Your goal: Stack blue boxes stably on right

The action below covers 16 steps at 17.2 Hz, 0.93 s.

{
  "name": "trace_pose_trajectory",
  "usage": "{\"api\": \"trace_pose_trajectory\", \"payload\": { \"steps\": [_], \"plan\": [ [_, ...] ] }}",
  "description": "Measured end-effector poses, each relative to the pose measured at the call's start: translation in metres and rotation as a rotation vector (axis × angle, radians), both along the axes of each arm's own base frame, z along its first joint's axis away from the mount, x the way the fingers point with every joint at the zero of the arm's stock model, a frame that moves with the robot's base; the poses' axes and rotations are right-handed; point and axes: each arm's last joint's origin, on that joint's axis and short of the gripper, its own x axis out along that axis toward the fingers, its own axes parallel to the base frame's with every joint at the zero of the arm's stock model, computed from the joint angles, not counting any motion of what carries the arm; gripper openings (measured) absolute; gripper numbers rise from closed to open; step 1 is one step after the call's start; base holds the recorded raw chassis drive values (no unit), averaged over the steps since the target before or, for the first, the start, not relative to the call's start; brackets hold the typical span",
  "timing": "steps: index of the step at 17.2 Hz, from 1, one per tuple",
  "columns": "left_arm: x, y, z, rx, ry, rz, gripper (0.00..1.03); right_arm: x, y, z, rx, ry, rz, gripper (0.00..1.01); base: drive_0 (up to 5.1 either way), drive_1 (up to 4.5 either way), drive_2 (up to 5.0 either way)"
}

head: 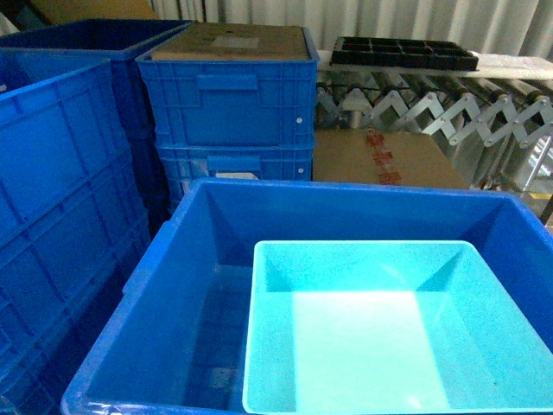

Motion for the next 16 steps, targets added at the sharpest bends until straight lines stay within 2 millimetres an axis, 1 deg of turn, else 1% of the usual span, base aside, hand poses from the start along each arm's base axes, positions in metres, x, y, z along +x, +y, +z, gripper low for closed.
{"api": "trace_pose_trajectory", "payload": {
  "steps": [10,11,12,13,16],
  "plan": [
    [-0.01,0.0,0.0,0.0,0.0,0.0,0.02,-0.011,0.0,0.001,0.0,-0.006,0.0,0.02,0.0,0.0,0.0],
    [-0.014,0.0,-0.002,0.0,0.013,0.002,0.02,-0.014,0.0,0.0,0.0,-0.006,0.0,0.02,0.0,0.0,0.0],
    [-0.023,0.0,-0.001,0.0,-0.008,0.003,0.02,-0.024,0.0,-0.003,0.002,0.009,0.0,0.02,0.0,0.0,0.0],
    [-0.022,0.0,-0.005,0.001,0.024,0.004,0.02,-0.025,0.0,-0.001,0.002,-0.006,0.0,0.02,0.0,0.0,0.0],
    [-0.022,0.0,-0.004,0.001,0.015,0.002,0.02,-0.024,0.0,-0.003,0.002,0.005,0.0,0.02,0.0,0.0,0.0]
  ]
}}
